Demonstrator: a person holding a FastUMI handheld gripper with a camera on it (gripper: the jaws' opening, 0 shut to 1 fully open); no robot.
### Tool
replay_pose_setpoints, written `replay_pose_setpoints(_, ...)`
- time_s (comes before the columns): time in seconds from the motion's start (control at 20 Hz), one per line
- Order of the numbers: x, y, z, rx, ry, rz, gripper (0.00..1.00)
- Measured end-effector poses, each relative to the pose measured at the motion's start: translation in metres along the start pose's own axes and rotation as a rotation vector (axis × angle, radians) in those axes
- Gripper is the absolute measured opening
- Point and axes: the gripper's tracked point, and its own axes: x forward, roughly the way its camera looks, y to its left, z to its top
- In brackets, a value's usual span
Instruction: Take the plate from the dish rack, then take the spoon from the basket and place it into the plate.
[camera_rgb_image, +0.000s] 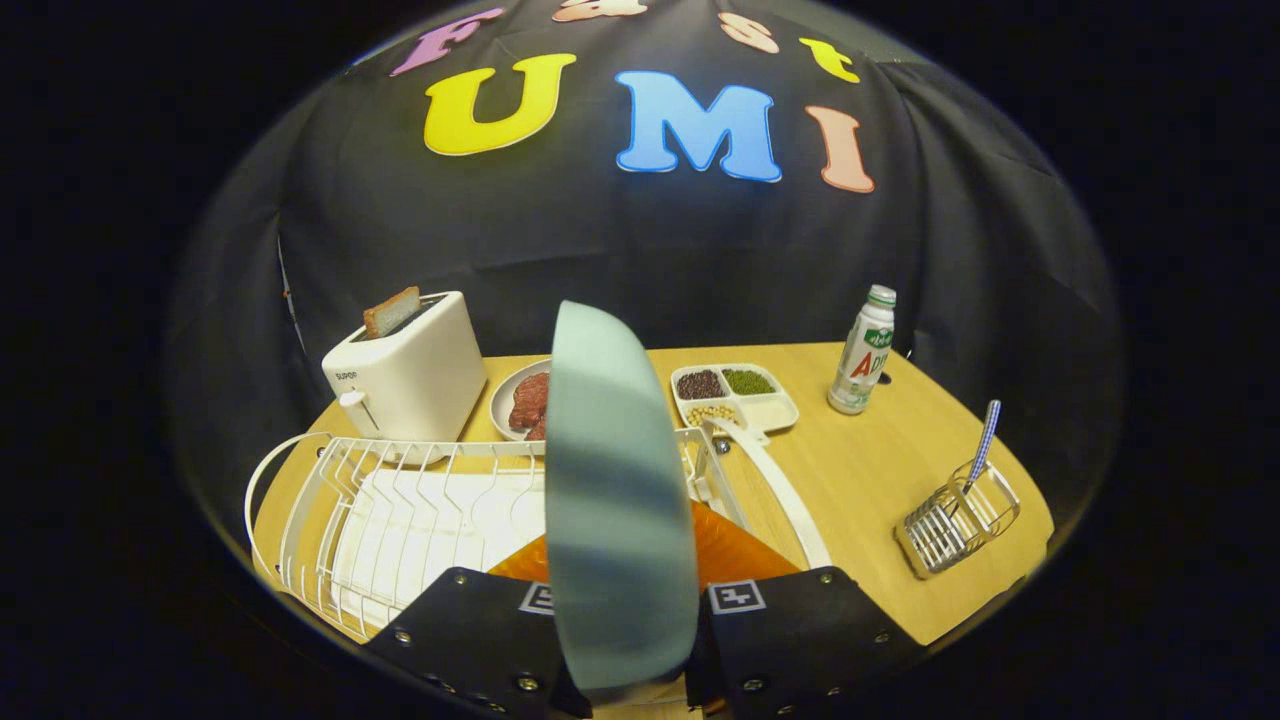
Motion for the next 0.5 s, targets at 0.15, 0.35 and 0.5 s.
replay_pose_setpoints(0.15,-0.012,-0.004,0.016,-0.102,-0.031,-0.058,0.37)
replay_pose_setpoints(0.35,-0.037,-0.015,0.038,-0.173,-0.084,-0.121,0.38)
replay_pose_setpoints(0.5,-0.065,-0.027,0.049,-0.203,-0.124,-0.149,0.38)
